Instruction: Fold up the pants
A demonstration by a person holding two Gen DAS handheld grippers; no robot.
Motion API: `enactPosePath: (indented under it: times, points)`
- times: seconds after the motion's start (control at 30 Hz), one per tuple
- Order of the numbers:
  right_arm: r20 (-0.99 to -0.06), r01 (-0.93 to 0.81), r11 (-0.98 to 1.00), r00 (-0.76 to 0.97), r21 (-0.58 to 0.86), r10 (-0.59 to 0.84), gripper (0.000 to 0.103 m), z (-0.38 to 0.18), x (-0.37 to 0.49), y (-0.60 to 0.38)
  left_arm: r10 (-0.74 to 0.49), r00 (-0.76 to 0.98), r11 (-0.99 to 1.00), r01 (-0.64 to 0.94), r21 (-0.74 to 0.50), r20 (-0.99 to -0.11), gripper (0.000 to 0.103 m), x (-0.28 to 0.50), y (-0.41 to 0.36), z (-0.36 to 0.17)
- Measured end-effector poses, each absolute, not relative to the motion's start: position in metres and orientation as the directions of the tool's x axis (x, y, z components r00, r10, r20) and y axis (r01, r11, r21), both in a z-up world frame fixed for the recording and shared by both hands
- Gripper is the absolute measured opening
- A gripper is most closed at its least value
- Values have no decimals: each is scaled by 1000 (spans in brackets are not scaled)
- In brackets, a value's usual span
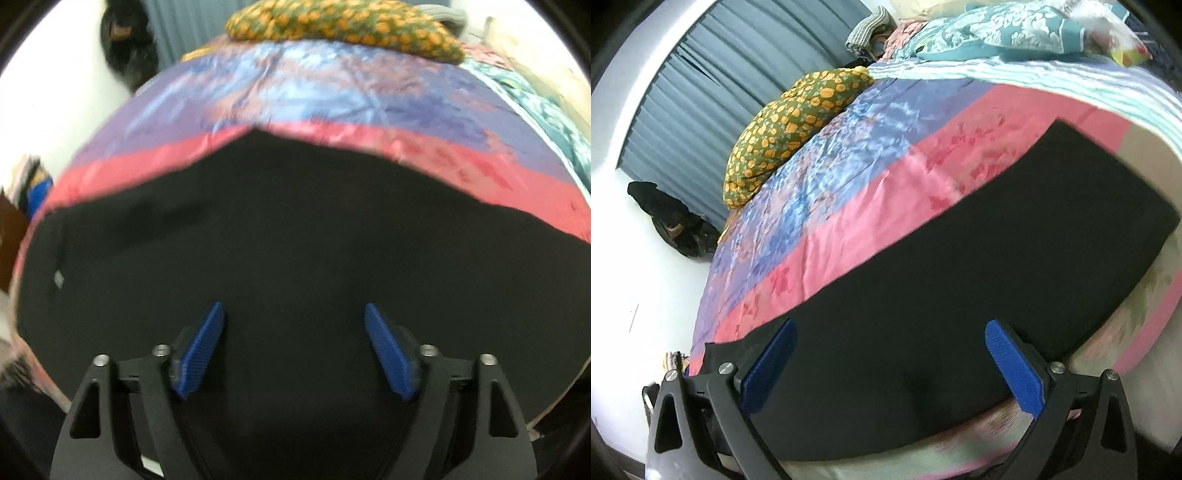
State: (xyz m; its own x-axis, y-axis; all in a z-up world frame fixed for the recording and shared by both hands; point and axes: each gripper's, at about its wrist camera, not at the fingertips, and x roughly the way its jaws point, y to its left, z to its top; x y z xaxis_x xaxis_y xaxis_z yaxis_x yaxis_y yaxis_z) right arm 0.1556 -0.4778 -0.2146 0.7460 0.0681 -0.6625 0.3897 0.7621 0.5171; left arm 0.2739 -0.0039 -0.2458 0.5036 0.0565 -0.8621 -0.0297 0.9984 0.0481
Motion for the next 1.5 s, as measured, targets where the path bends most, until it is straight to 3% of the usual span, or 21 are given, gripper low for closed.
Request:
enactPosePath:
  times: [0.07, 0.13, 0.63, 0.93, 1.13, 1.27, 1.33, 1.4, 1.5]
  points:
    - [-656, 391, 777, 753, 493, 37, 101, -207, 157, -489, 72, 515, 997, -53, 52, -854, 99, 272, 0, -249]
    - [-644, 387, 793, 765, 470, 8, 101, -202, 157, -496, 75, 515, 997, -60, 51, -854, 103, 274, 1, -253]
    - [-655, 413, 762, 756, 499, 19, 101, -223, 161, -504, 88, 539, 996, -58, 68, -838, 102, 267, 2, -258]
    - [-743, 428, 795, 668, 429, 42, 101, -233, 187, -521, 88, 545, 996, -54, 70, -834, 102, 264, 2, -258]
    - [-790, 468, 874, 581, 130, -193, 96, -203, 208, -583, 87, 543, 996, -52, 70, -835, 102, 264, 2, -257]
    - [-743, 529, 837, 615, 141, -264, 96, -174, 177, -644, 90, 552, 996, -54, 72, -829, 102, 263, 1, -257]
    - [-743, 490, 845, 643, 215, -184, 95, -175, 166, -658, 92, 554, 996, -58, 72, -827, 102, 263, 0, -258]
    - [-745, 384, 854, 667, 351, 7, 94, -189, 161, -663, 93, 555, 996, -60, 72, -827, 102, 263, 0, -258]
    - [-787, 332, 876, 611, 350, 83, 92, -210, 159, -654, 93, 553, 996, -60, 72, -828, 102, 263, 0, -258]
